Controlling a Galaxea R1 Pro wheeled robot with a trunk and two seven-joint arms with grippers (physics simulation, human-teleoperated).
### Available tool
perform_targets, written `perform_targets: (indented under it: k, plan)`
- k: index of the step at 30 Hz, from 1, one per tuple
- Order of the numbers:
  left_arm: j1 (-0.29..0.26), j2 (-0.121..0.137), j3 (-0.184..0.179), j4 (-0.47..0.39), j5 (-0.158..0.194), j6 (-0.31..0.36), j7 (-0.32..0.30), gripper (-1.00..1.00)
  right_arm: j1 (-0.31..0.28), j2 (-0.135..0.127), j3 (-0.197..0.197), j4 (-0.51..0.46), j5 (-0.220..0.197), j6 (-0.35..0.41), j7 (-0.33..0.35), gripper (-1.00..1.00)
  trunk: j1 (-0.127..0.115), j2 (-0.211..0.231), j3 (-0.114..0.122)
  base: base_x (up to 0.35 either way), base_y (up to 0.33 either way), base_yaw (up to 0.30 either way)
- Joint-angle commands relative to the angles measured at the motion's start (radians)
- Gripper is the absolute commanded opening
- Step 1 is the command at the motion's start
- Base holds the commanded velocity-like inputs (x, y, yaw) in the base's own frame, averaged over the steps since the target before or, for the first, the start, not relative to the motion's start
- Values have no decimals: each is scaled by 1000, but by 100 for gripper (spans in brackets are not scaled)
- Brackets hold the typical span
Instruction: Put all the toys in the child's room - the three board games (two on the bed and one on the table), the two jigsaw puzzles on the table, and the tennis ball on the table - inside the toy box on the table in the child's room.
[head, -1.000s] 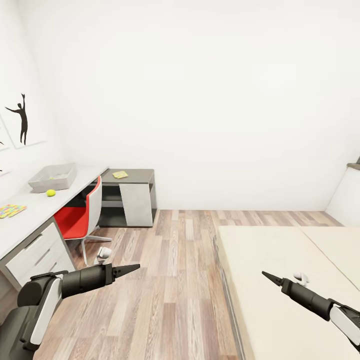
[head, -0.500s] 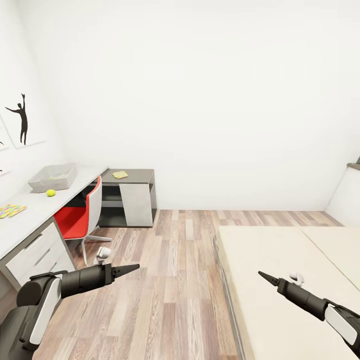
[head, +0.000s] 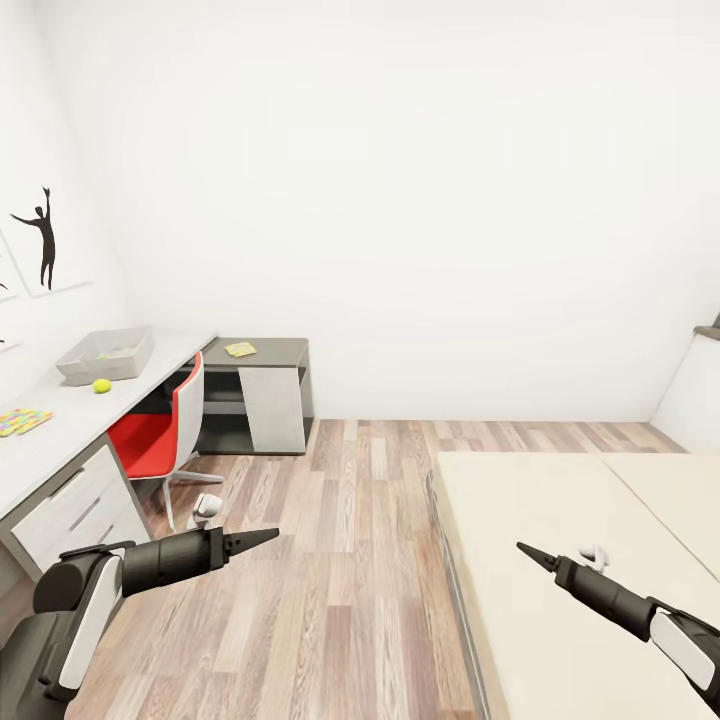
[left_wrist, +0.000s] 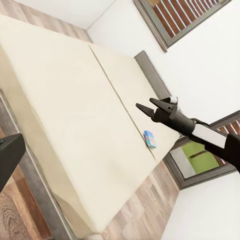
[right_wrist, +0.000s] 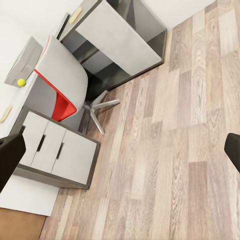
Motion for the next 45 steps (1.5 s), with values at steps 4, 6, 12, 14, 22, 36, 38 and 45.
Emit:
perform_targets:
  k: [4, 6, 12, 14, 22, 36, 38, 45]
  plan:
    - [-1, 0, 1, 0, -1, 4, -4, 100, -1, 0, 5, 0, -10, 9, 2, 100, 1, -2, 0, 0, 0, -88]
    - [-1, 0, 1, 0, -1, 4, -4, 100, -1, 1, 5, 0, -10, 9, 2, 100, 1, -2, 1, 0, 0, -105]
    - [-1, 0, 1, 0, -1, 4, -4, 100, -1, 2, 5, 0, -10, 10, 2, 100, 1, -2, 2, 0, 0, -45]
    - [-1, 0, 1, 0, -1, 4, -4, 100, -1, 2, 5, 0, -10, 10, 2, 100, 1, -2, 2, 0, 0, -14]
    - [-1, 0, 1, 0, -1, 4, -4, 100, -1, 2, 5, 0, -10, 10, 2, 100, 1, -2, 2, 0, 0, -5]
    - [-1, 0, 1, 0, -1, 4, -4, 100, -1, 2, 5, 0, -10, 11, 2, 100, 1, -2, 2, -35, 0, 0]
    - [-1, 0, 1, 0, -1, 4, -4, 100, -1, 2, 5, 0, -10, 11, 2, 100, 1, -2, 2, -17, 0, 0]
    - [-1, 0, 1, 0, -1, 4, -4, 100, -1, 2, 5, 0, -10, 11, 3, 100, 1, -2, 2, -6, 0, 0]
